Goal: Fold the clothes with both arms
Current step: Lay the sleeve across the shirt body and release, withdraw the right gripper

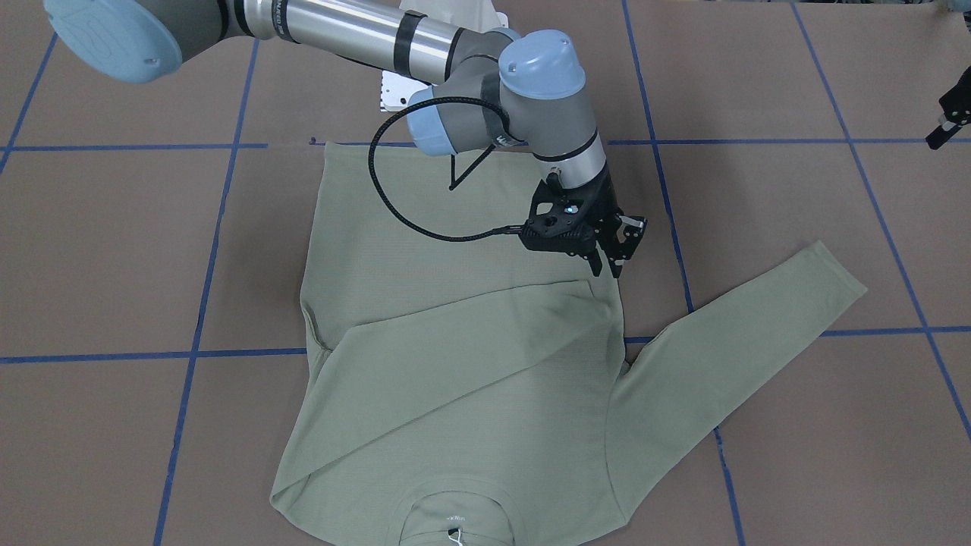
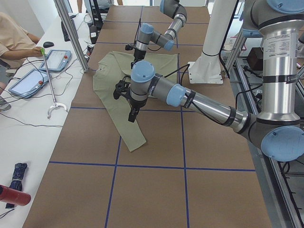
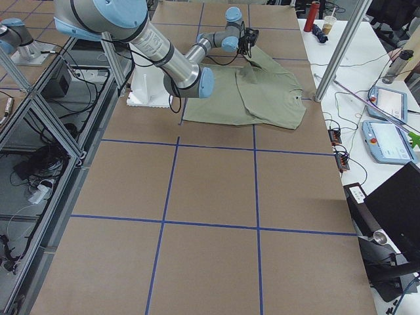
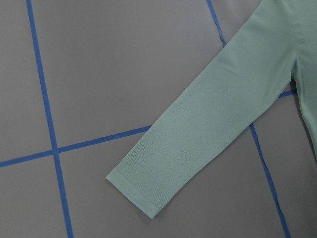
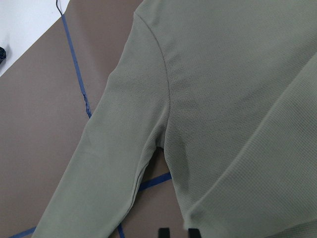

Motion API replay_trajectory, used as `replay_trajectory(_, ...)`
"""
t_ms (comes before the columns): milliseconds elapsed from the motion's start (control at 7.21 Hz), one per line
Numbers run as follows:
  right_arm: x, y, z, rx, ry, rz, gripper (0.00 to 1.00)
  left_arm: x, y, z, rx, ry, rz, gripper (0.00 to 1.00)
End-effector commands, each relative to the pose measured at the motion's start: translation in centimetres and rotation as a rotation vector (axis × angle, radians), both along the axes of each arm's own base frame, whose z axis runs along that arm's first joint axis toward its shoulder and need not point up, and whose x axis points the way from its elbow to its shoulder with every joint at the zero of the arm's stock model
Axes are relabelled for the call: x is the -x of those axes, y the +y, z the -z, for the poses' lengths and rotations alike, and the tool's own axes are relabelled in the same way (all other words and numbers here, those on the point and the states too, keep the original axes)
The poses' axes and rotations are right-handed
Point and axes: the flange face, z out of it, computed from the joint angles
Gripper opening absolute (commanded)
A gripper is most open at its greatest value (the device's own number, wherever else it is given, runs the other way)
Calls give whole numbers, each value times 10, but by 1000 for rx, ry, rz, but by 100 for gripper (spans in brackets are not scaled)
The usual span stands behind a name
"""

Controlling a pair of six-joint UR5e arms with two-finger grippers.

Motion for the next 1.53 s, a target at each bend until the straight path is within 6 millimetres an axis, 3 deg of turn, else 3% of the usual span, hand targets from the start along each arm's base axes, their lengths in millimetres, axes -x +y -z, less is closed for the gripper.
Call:
replay_trajectory(0, 11, 8, 12, -3, -1, 3, 99, -54, -10, -32, 80, 14, -58, 100)
replay_trajectory(139, -5, 12, 11, 0, -17, 3, 99, -63, -37, -57, 128, 27, -67, 100)
replay_trajectory(416, -71, 23, -69, 18, 22, -18, 100, -84, -100, -98, 224, 37, -82, 100)
replay_trajectory(555, -109, 25, -103, 42, 53, -19, 100, -87, -110, -117, 231, 28, -80, 98)
replay_trajectory(694, -148, 33, -135, 56, 66, -19, 100, -95, -111, -155, 270, 16, -90, 92)
replay_trajectory(1110, -226, 47, -186, 66, 59, -24, 100, -117, -107, -209, 229, 17, -129, 83)
replay_trajectory(1249, -236, 53, -196, 69, 63, -26, 100, -120, -107, -216, 217, 20, -133, 82)
replay_trajectory(1388, -238, 55, -194, 65, 58, -26, 100, -123, -105, -221, 226, 17, -139, 79)
